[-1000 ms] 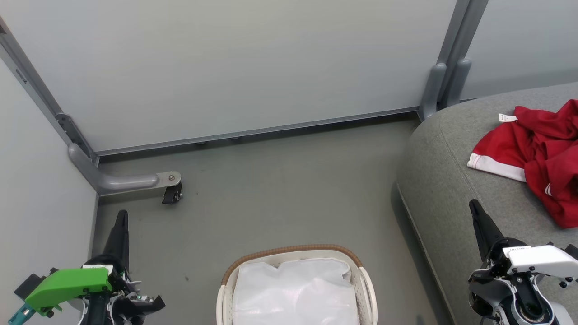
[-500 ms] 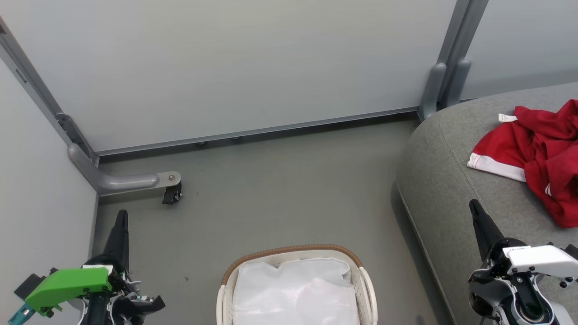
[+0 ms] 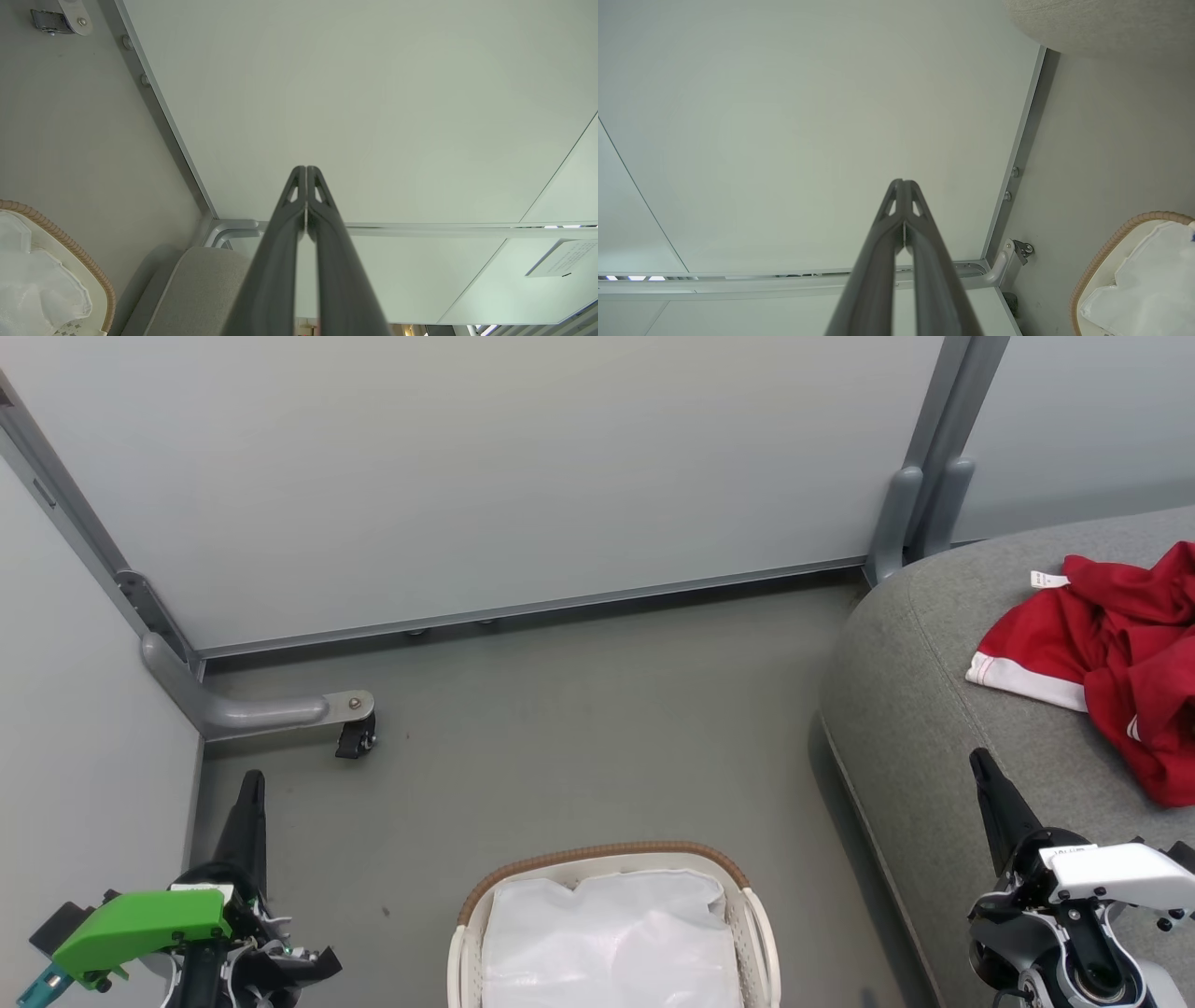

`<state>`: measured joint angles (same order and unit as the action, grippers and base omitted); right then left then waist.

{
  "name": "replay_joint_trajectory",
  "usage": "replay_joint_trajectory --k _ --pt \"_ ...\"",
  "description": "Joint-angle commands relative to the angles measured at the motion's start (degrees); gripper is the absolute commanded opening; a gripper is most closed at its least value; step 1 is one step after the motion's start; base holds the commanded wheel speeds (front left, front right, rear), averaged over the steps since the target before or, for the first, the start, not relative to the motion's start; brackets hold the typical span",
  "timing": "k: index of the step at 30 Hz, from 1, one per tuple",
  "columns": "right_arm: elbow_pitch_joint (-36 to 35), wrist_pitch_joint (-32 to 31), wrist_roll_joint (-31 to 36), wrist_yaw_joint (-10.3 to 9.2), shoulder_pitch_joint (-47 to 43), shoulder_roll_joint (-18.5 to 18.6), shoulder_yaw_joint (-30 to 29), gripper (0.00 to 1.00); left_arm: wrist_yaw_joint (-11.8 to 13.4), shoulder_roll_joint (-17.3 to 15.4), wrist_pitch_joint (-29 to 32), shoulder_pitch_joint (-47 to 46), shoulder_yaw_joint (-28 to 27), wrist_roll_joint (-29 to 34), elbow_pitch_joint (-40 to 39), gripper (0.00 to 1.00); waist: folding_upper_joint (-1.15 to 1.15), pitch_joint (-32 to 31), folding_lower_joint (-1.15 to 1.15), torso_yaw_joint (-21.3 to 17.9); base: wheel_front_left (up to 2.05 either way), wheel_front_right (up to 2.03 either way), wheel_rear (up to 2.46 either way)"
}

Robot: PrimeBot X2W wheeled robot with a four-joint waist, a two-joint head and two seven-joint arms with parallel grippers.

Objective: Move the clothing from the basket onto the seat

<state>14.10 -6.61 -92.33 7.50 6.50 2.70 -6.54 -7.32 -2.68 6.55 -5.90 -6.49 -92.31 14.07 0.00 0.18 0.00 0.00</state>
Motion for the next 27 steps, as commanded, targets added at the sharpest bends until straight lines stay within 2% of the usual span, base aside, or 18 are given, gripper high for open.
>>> replay_joint_trajectory --k 1,27 --pt "-0.24 -0.07 -0.17 -0.02 -0.62 0.34 -0.09 0.00 -0.31 -0.38 0.19 -0.64 -0.12 -0.18 -0.11 0.00 0.00 0.00 0.00 0.00 0.00 0.00 0.00" --pt "-0.23 -0.07 -0.18 -0.02 -0.62 0.34 -0.08 0.00 -0.31 -0.38 0.18 -0.64 -0.12 -0.19 -0.11 0.00 0.00 0.00 0.00 0.00 0.00 0.00 0.00"
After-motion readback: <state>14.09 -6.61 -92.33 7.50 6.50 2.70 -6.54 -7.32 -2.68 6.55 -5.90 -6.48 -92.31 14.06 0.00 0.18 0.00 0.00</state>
